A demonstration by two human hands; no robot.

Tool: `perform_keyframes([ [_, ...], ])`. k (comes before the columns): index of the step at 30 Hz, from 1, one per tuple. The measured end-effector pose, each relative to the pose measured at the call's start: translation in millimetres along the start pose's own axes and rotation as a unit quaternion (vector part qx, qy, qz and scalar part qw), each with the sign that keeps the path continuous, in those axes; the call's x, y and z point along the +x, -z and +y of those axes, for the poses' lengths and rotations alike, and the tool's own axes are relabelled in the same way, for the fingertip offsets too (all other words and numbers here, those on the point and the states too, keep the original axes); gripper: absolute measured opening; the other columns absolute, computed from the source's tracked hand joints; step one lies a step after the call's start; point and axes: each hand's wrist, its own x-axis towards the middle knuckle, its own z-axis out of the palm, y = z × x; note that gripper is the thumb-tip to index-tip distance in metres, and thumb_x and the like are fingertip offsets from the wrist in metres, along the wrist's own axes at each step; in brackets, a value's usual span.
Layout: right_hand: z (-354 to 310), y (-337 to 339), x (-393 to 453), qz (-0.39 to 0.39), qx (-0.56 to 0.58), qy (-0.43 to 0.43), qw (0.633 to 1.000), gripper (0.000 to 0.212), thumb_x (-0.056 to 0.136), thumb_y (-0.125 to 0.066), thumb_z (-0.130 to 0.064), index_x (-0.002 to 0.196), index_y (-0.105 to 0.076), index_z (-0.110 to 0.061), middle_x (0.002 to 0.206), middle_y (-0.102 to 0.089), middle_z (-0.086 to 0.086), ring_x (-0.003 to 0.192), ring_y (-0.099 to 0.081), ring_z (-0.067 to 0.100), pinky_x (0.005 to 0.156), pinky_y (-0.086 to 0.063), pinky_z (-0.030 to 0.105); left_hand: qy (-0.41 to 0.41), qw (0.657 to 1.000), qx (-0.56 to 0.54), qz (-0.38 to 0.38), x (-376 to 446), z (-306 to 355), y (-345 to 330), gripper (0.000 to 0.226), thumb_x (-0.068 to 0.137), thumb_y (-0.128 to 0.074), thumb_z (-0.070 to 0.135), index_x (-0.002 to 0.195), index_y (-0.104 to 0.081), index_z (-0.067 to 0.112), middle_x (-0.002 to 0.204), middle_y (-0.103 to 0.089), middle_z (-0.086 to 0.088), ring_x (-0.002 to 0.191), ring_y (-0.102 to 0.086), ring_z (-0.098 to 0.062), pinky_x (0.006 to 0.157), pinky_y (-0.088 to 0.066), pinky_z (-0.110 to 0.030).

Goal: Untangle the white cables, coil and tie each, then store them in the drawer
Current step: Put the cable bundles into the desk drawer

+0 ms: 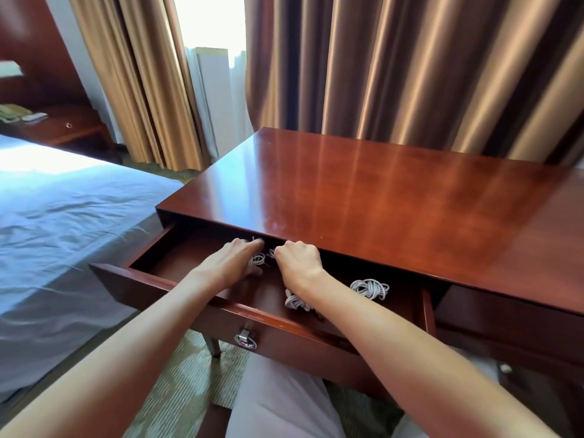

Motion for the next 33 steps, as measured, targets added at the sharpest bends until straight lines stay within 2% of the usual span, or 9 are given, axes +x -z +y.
perform_keyframes([
  [3,6,1,-8,0.013,0.019,0.019,1.0,0.029,0.094,-0.053,0.002,0.117,-0.065,-0.009,0.123,-0.065,0.013,0.117,-0.062,0.035,0.075,-0.043,0.035,-0.023,0.999,0.022,0.014,-2,5,8,0.042,0.09,-0.069,0.039,0.127,-0.055,0.022,0.112,-0.064,-0.012,0.109,-0.061,-0.034,0.083,-0.049,-0.039],
  [5,12,4,-15,0.037,0.032,0.024,0.998,0.02,0.096,-0.052,-0.005,0.112,-0.065,-0.009,0.117,-0.066,0.014,0.112,-0.064,0.038,0.072,-0.038,0.035,-0.029,0.996,0.082,0.021,-3,11,17,0.031,0.092,-0.066,0.042,0.116,-0.059,0.024,0.108,-0.065,-0.007,0.104,-0.063,-0.032,0.074,-0.048,-0.036],
  [7,19,8,-20,0.059,0.051,0.015,0.997,0.019,0.097,-0.053,-0.015,0.11,-0.066,-0.01,0.114,-0.066,0.015,0.109,-0.064,0.039,0.075,-0.045,0.038,-0.034,0.987,0.156,0.032,-3,20,26,0.025,0.093,-0.061,0.046,0.104,-0.06,0.023,0.105,-0.066,-0.005,0.101,-0.064,-0.031,0.068,-0.042,-0.033],
  [9,30,16,-26,0.07,0.075,-0.003,0.995,0.021,0.097,-0.056,-0.023,0.11,-0.068,-0.012,0.113,-0.066,0.015,0.108,-0.064,0.038,0.081,-0.049,0.039,-0.039,0.977,0.202,0.048,-2,32,36,0.026,0.095,-0.058,0.047,0.102,-0.062,0.022,0.105,-0.066,-0.006,0.101,-0.065,-0.031,0.067,-0.039,-0.032],
  [14,79,38,-44,0.081,0.117,-0.06,0.988,0.019,0.093,-0.064,-0.034,0.1,-0.07,-0.018,0.109,-0.069,0.01,0.106,-0.066,0.035,0.084,-0.05,0.038,-0.078,0.981,0.161,0.07,13,81,55,0.026,0.095,-0.059,0.043,0.098,-0.066,0.019,0.1,-0.067,-0.009,0.098,-0.065,-0.033,0.067,-0.039,-0.032],
  [19,148,51,-83,0.094,0.1,-0.143,0.98,0.021,0.094,-0.064,-0.038,0.099,-0.07,-0.019,0.109,-0.069,0.01,0.107,-0.067,0.033,0.085,-0.05,0.038,-0.162,0.974,0.134,0.084,43,165,61,0.024,0.094,-0.06,0.043,0.095,-0.066,0.02,0.1,-0.069,-0.007,0.098,-0.066,-0.033,0.073,-0.05,-0.038],
  [23,211,55,-130,0.107,0.069,-0.229,0.965,0.021,0.095,-0.064,-0.038,0.1,-0.07,-0.019,0.108,-0.07,0.008,0.106,-0.067,0.031,0.084,-0.05,0.038,-0.239,0.957,0.141,0.081,63,260,56,0.023,0.096,-0.057,0.04,0.099,-0.063,0.019,0.105,-0.067,-0.008,0.101,-0.065,-0.032,0.069,-0.039,-0.034],
  [30,309,57,-217,0.091,0.062,-0.368,0.923,0.019,0.092,-0.069,-0.039,0.097,-0.07,-0.021,0.109,-0.069,0.009,0.108,-0.066,0.032,0.084,-0.05,0.037,-0.359,0.923,0.119,0.07,76,402,34,0.023,0.097,-0.056,0.037,0.108,-0.063,0.017,0.111,-0.066,-0.009,0.103,-0.065,-0.033,0.069,-0.04,-0.036],
  [33,344,53,-248,0.096,0.049,-0.406,0.907,0.024,0.091,-0.07,-0.037,0.105,-0.068,-0.018,0.112,-0.068,0.008,0.112,-0.064,0.031,0.084,-0.05,0.037,-0.389,0.913,0.103,0.062,87,448,22,0.025,0.097,-0.056,0.036,0.11,-0.06,0.016,0.114,-0.064,-0.009,0.105,-0.064,-0.034,0.071,-0.041,-0.036],
])
